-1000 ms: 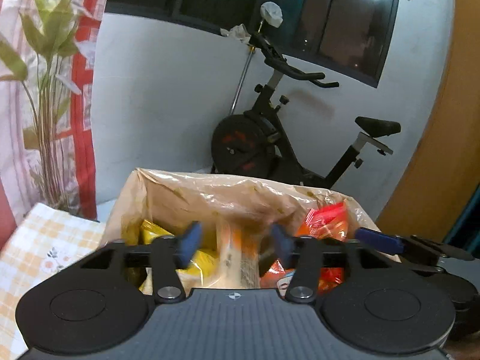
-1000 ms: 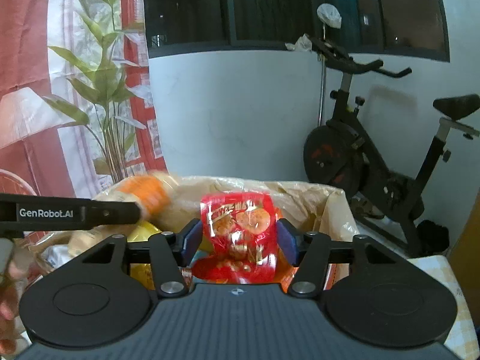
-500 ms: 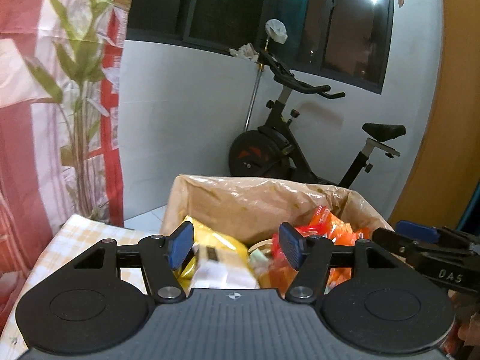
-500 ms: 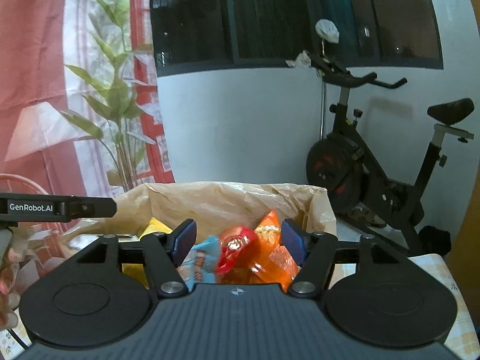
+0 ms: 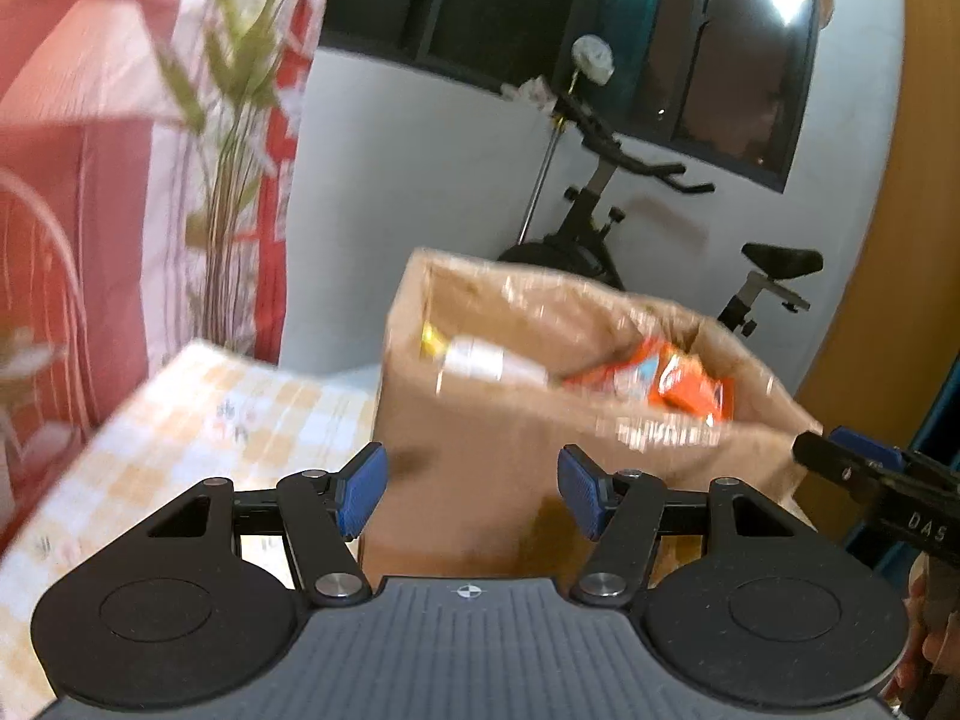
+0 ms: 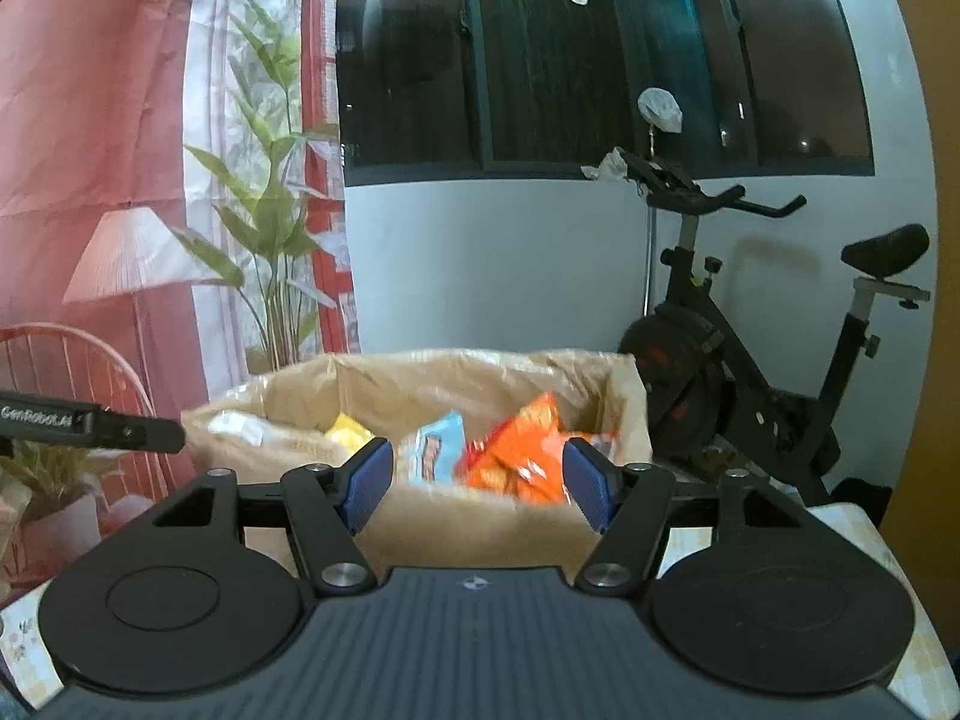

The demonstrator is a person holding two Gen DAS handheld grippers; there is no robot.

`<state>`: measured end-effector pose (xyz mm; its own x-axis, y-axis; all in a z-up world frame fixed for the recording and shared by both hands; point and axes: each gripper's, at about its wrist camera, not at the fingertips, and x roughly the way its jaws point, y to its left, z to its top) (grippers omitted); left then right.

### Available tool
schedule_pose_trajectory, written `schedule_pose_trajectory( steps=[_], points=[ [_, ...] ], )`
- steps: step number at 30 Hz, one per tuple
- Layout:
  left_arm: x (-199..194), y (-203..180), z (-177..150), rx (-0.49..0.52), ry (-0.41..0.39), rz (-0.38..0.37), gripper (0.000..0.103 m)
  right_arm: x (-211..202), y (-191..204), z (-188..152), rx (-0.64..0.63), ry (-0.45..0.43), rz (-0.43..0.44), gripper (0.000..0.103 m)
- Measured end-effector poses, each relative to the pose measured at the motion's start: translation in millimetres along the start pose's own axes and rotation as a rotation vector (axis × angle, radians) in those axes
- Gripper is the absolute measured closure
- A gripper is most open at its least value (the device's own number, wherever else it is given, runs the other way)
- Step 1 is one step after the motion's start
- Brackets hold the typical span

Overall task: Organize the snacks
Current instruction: 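Move both grippers back toward the last snacks on the table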

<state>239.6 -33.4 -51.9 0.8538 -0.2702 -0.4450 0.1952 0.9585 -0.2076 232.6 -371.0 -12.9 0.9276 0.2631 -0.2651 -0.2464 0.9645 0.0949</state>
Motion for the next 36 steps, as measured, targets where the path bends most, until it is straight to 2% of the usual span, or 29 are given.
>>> schedule_pose_trajectory(
  steps=[9,15,18,21,24,31,36],
  points=[
    [26.8,8.4,-46.2,-0.045,0.159,0.023,0.038,-11.0,-15.1,-33.7,0.057,0.049,-0.046,0.037],
    [51.0,7.8,-84.0,-0.077,0.341,0.018,0.039,-6.4,-19.4,-59.7,0.079,0.126,-0.058,0.037],
    [62.9,2.6,-102.3,-0.053,0.435,0.011,0.039,-4.3,-17.9,-74.3,0.071,0.166,-0.059,0.037],
    [69.7,-4.4,-116.4,-0.008,0.489,0.004,0.039,-2.9,-15.9,-88.4,0.072,0.208,-0.057,0.037],
    [74.3,-8.6,-123.2,0.030,0.506,0.016,0.038,-2.7,-16.0,-100.3,0.086,0.243,-0.053,0.037],
    [74.6,-18.0,-125.2,0.103,0.476,0.050,0.039,-3.5,-19.9,-113.4,0.102,0.280,-0.051,0.037],
    [72.9,-21.3,-122.3,0.103,0.454,0.058,0.055,1.1,-20.7,-120.5,0.102,0.313,-0.043,0.037]
  ],
)
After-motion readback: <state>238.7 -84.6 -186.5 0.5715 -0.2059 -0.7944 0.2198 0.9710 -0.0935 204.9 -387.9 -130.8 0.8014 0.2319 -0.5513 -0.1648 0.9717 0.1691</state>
